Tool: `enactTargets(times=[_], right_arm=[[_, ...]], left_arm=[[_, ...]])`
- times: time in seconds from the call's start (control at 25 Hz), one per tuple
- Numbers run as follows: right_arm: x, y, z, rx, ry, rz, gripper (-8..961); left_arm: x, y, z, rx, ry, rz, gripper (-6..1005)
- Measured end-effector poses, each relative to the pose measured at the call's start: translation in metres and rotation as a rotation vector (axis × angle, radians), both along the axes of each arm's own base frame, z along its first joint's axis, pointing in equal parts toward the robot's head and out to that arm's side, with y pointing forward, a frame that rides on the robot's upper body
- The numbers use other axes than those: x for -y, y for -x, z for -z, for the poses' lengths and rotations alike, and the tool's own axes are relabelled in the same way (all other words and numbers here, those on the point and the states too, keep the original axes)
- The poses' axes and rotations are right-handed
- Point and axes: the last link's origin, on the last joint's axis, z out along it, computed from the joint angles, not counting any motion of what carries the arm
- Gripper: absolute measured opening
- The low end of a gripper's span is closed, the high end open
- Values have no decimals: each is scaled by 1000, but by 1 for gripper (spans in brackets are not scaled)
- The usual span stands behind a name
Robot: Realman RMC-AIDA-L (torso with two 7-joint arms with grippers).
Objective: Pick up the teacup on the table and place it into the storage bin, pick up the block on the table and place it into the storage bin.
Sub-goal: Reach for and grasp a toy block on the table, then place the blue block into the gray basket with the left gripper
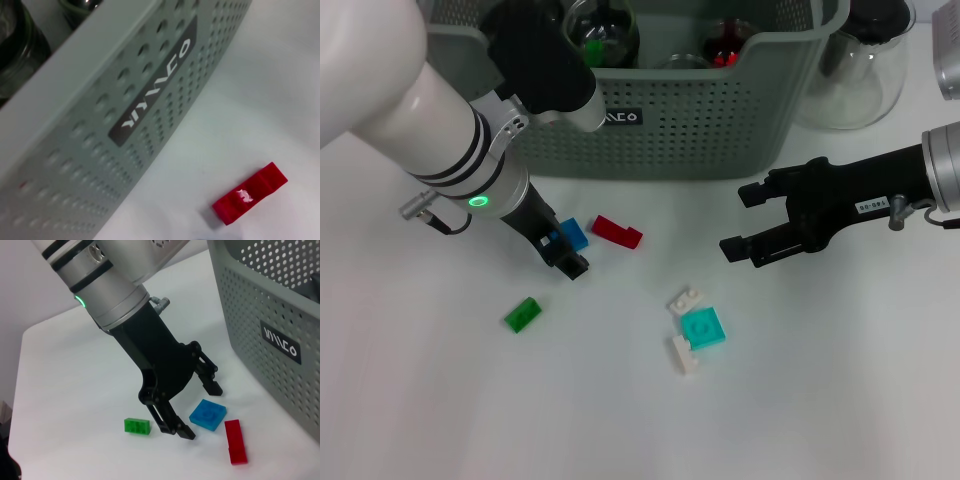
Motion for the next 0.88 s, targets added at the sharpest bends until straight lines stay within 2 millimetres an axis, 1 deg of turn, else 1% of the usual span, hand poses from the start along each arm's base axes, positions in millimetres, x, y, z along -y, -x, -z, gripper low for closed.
enactTargets(times=[0.32, 0.4, 0.64, 0.88], right_arm=[[-1, 0, 0, 0, -9, 1, 940], [-1, 0, 0, 0, -10, 1, 940], [-2, 0, 0, -1, -11, 2, 940], [-2, 0, 0, 0, -15, 3, 940]], left_arm=[[-1, 1, 1, 0, -4, 2, 830], [-1, 2, 2, -3, -1, -1, 600], [-2, 2, 3, -6, 0, 0, 399], [-2, -3, 0, 0, -4, -11, 408]])
